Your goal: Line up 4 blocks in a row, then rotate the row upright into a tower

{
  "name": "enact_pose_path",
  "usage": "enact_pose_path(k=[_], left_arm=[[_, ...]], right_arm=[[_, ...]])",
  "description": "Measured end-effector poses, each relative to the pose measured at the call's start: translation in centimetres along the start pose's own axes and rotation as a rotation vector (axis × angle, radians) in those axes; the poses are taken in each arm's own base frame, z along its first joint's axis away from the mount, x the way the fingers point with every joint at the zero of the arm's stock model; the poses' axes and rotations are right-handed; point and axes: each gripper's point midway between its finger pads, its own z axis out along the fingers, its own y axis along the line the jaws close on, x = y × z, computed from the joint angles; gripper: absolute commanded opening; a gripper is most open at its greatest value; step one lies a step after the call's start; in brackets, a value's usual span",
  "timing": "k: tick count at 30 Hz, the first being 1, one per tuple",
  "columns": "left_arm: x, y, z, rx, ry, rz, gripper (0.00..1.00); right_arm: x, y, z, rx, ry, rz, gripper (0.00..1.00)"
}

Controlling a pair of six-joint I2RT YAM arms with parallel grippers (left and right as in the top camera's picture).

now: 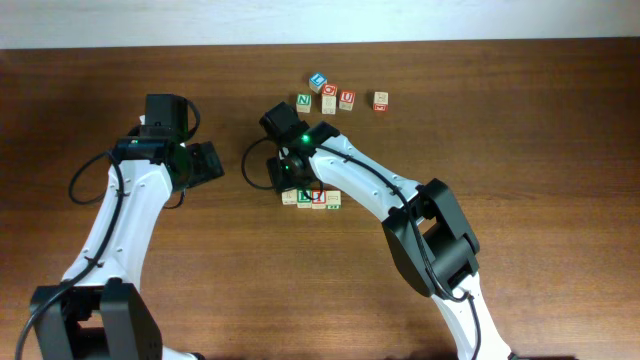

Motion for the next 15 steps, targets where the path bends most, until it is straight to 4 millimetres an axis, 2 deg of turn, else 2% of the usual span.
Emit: enact_pose_path(k=[15], left_arm=[[0.42, 0.16, 0.00, -0.006, 0.017, 0.003, 1.00]], right_arm=[[0.70, -0.28, -0.01, 0.011, 0.029, 0.007, 0.04]])
